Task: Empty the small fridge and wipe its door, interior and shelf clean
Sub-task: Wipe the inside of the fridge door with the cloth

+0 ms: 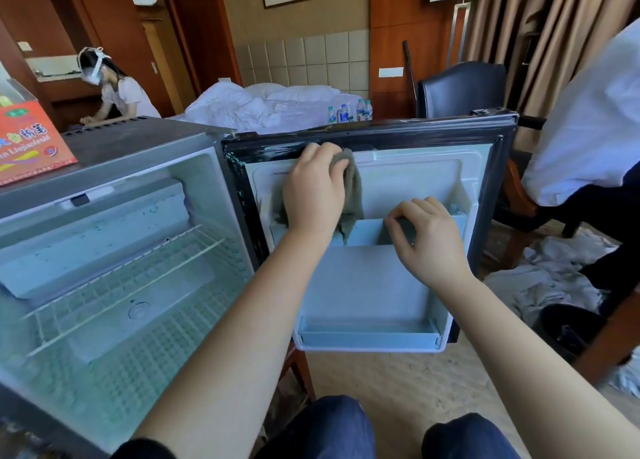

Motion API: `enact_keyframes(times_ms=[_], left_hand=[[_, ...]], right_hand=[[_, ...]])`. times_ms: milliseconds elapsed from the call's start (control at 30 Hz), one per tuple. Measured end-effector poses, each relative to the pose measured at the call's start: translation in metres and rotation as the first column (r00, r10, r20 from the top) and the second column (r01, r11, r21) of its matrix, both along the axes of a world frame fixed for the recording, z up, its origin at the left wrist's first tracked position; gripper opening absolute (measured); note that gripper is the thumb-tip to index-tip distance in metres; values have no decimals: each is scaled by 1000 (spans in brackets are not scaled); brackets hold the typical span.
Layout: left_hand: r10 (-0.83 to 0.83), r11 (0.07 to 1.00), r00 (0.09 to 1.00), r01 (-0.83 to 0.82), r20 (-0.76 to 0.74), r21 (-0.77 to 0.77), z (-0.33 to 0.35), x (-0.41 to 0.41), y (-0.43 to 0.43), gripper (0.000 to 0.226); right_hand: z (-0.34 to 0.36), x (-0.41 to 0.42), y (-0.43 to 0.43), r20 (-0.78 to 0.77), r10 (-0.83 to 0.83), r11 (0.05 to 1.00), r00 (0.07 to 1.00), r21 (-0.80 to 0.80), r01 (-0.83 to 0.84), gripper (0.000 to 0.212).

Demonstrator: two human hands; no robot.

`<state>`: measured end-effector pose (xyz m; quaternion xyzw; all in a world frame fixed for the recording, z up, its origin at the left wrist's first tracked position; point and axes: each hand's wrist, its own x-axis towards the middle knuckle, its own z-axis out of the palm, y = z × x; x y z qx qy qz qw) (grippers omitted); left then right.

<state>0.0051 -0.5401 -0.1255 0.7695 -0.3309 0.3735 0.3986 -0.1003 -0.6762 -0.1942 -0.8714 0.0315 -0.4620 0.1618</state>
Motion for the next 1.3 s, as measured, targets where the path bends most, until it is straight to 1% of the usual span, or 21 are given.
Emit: enact_keyframes(times_ms=[67,200,267,300,400,500,600,667,733,833,967,1033,1100,1200,1300], left_hand=[[-10,1000,1000,10,3,-28,-3,2,-2,10],[-91,987,995,93,28,-127,-2,2,-2,14],[-137,982,989,142,55,-123,2,-4,-12,13],[-133,985,989,140,68,-101,4,-5,-19,12],[-82,996,989,87,124,-28,10,-1,-25,12],[-61,997,978,50,201,59,2,12,-3,22],[104,981,955,-144,279,129,-12,31,33,20],[189,970,952,-220,242,105,-14,41,54,17],[211,974,964,-222,165,53,-11,44,65,17],[196,980,973,-197,121,2,-6,36,57,25],[55,996,984,-43,167,-74,5,11,10,17],[30,997,981,-15,192,-81,9,7,-10,12],[51,998,967,-44,251,-34,7,13,-12,10],[143,987,930,-160,339,21,0,34,12,10],[207,978,929,-208,307,-30,-2,55,46,9]], right_hand=[[1,1,-1,-2,1,1000,1000,10,-1,10],[-1,0,4,31,-8,1000,999,5,8,11],[-3,0,7,39,-17,1000,999,5,17,11],[-3,0,7,36,-18,1000,999,6,18,11],[0,-1,4,5,-4,1000,1000,15,4,12],[1,-3,1,-5,19,1000,1000,14,-19,11],[1,-3,0,-5,19,1000,1000,10,-19,11],[1,-1,0,2,7,1000,1000,15,-7,10],[0,-1,2,23,-1,1000,1000,16,1,10],[-2,-4,9,56,-13,1000,998,-4,14,11],[-2,-6,13,51,-16,1000,999,-15,17,12],[-2,-7,12,33,-14,1000,999,-11,14,13],[-1,-7,8,11,-10,1000,1000,-10,10,12],[1,-7,5,-19,-4,1000,1000,4,4,9],[0,-6,5,-21,-9,1000,1000,-5,9,9]])
